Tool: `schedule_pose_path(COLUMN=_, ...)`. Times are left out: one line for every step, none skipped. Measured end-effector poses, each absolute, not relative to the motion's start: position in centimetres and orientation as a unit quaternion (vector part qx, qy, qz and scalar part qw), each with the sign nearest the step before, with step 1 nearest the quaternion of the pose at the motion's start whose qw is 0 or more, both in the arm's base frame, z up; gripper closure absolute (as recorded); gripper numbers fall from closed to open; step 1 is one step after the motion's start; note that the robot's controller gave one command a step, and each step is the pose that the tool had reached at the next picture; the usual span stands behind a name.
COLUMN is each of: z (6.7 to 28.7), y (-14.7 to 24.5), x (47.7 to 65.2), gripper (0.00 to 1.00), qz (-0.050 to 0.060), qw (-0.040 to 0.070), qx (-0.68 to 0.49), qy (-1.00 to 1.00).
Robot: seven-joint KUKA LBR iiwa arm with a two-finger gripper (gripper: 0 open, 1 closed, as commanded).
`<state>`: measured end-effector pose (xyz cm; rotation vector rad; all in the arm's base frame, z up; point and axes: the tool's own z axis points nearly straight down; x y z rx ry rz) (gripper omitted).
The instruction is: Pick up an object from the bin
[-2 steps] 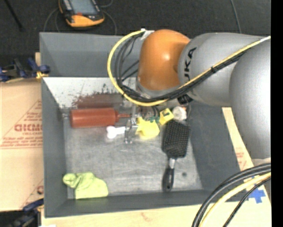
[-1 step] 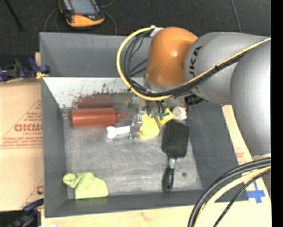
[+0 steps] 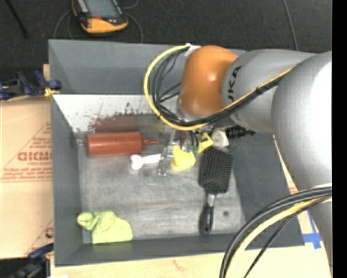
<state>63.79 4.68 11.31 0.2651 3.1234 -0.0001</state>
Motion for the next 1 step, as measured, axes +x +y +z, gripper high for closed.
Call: schedule_pose_path(z=9.41, y=6.4, x=58.67, gripper=1.0, qz=0.001, qw=0.004, qx=0.144, qy=0.99)
